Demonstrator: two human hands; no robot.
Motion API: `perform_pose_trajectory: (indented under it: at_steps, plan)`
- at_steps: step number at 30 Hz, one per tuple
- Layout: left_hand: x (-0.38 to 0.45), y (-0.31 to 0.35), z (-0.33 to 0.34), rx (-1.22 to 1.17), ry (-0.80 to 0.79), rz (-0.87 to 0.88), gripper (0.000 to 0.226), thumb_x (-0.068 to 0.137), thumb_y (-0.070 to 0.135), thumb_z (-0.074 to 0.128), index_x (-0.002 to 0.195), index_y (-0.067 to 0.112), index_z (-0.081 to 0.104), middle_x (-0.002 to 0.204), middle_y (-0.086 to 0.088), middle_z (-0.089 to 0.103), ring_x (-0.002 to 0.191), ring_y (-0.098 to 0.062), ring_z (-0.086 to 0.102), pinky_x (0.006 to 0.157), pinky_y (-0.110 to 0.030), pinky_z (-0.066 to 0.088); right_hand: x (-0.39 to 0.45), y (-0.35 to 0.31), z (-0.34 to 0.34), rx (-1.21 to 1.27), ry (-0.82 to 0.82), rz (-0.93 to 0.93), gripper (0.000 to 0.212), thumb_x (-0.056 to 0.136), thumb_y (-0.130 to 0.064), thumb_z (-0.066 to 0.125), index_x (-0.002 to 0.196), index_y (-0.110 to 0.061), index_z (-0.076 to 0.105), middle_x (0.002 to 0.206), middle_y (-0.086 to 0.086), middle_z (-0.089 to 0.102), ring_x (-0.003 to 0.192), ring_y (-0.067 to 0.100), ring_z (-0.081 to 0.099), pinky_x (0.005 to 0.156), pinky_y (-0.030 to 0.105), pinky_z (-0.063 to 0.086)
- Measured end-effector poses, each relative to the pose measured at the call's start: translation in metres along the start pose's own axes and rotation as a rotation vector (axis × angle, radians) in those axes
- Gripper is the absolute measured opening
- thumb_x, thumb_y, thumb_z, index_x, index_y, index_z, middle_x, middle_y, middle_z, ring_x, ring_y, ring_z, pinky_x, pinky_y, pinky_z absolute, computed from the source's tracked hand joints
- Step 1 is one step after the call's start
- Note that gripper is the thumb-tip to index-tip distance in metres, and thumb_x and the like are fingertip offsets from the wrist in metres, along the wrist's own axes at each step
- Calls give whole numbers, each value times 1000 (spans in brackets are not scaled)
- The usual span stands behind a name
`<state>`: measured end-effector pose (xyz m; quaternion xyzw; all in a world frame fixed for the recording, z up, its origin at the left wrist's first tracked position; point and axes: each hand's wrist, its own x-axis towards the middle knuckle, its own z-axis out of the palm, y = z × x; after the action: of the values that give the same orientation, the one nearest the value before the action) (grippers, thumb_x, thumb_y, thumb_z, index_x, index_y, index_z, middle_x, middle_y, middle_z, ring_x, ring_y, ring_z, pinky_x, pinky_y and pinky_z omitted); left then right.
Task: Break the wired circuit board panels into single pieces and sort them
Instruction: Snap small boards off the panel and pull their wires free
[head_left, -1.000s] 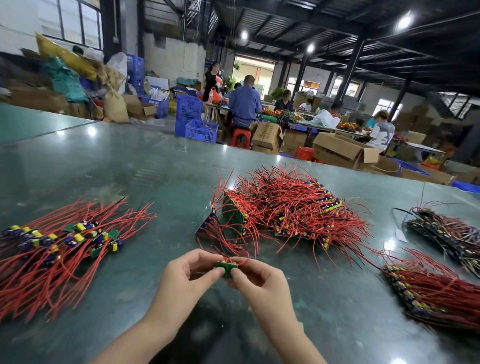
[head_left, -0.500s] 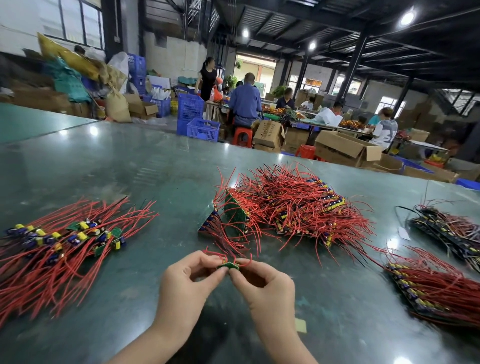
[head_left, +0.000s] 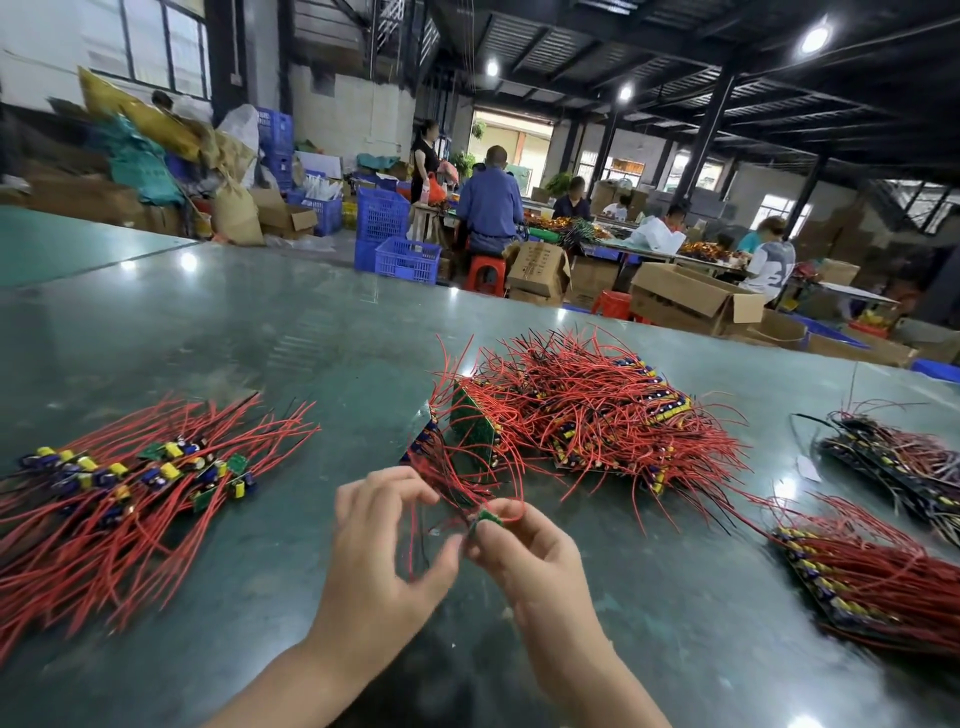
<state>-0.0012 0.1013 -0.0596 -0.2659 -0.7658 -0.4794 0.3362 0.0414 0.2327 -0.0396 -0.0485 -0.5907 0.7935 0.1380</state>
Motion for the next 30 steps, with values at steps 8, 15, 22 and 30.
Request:
perform_pose_trajectory:
  at_steps: [8,15,22,30]
  plan:
    - [-1,5,-3,-120,-69,71,26,81,36,61,105,30,56,109,21,59,111,-1,50,95,-31,38,-2,2,0,-119,-159,-21,24,75,-27,60,92,-20,76,83,-2,70,75,9,55,69,23,41]
    - [-5,15,-10,-239,-181,80,38,83,27,58,118,39,51,117,24,58,109,-8,58,96,-19,42,-3,-9,-6,-159,-239,-53,46,73,-42,69,89,2,69,77,12,57,76,18,51,76,31,40]
    - [-6,19,-9,-360,-264,42,55,82,22,55,132,39,41,125,19,57,116,-5,57,98,-14,40,-3,-11,-8,-152,-269,-44,16,74,-19,67,86,-15,77,91,6,74,86,10,65,76,22,51]
    - [-7,13,-6,-312,-197,40,78,78,25,50,146,43,15,100,17,63,82,2,58,76,-6,42,-4,-11,-5,-88,-223,-155,17,65,-31,74,75,-17,73,79,-6,65,81,7,59,75,14,45]
